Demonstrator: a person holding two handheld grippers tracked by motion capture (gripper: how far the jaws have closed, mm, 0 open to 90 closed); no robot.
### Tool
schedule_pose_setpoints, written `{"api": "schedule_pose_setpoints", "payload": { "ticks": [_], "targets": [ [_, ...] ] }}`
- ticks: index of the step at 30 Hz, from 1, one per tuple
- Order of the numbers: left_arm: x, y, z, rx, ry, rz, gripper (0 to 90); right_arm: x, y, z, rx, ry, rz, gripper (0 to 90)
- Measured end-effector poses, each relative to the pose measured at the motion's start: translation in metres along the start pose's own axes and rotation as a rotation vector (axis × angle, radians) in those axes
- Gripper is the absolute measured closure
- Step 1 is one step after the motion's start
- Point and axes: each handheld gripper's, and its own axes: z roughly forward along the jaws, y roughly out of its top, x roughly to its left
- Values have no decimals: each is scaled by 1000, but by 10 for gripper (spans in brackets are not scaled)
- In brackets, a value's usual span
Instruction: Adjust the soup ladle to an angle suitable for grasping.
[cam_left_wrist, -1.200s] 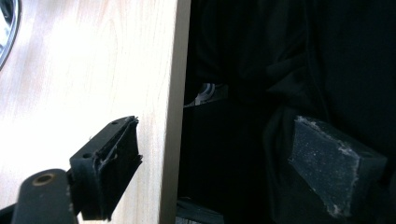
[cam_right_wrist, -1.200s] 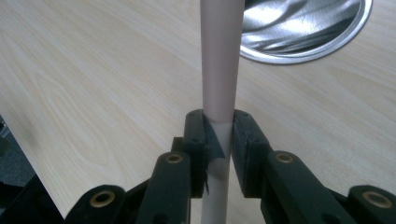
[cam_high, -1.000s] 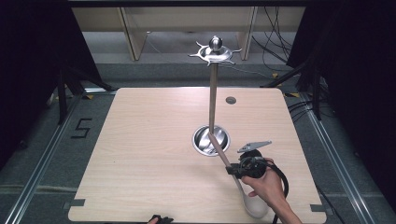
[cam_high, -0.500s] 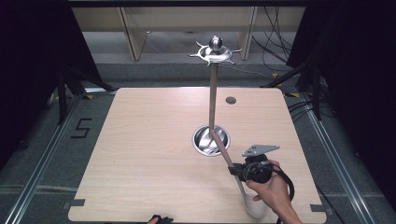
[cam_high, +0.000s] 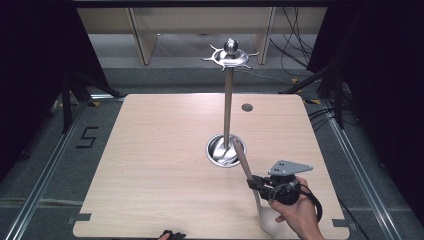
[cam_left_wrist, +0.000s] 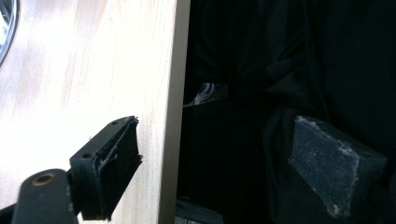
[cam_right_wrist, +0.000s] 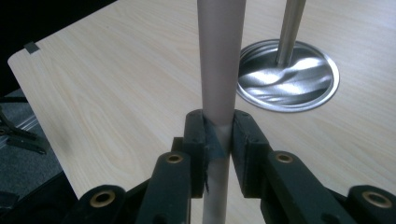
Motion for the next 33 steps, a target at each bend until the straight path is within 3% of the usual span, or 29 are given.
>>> {"api": "schedule_pose_setpoints", "payload": {
  "ticks": [3,5,6,8,9,10,15,19,20,22,24,26,28,29,31,33],
  "targets": [
    [-1,0,1,-9,4,-11,149,-1,1,-2,-39,-3,-32,775],
    [1,0,-1,9,15,0,150,0,2,-4,-40,5,-23,776],
    [0,0,0,-13,7,-13,149,-2,2,-4,-68,8,-63,776],
    [0,0,0,-15,12,-11,149,2,3,-7,-71,18,-11,776],
    [0,0,0,-13,14,-8,149,2,3,-7,-71,18,-11,776],
    [0,0,0,-12,13,-8,149,1,5,-6,-110,32,-22,776],
    [-1,0,0,-12,5,-17,149,1,11,-8,-144,30,-48,776],
    [0,0,0,-12,8,-14,150,3,16,-11,-174,35,-27,776],
    [0,0,0,-13,8,-14,149,0,18,-10,-202,34,-62,776],
    [0,0,0,-12,8,-13,150,2,21,-14,-194,23,-38,776],
    [-1,0,0,-11,4,-15,150,0,26,-15,-220,22,-64,776],
    [0,0,0,-11,6,-12,150,-1,33,-19,-226,-13,-87,776],
    [0,0,0,-11,6,-12,150,-1,34,-21,-207,-21,-83,776],
    [-1,0,0,-11,4,-15,149,-3,38,-22,-221,-40,-115,776],
    [0,0,0,-12,8,-13,149,-2,41,-24,-211,-38,-90,776],
    [0,0,-1,-9,3,-9,149,-6,47,-24,-213,-52,-121,776]
  ]
}}
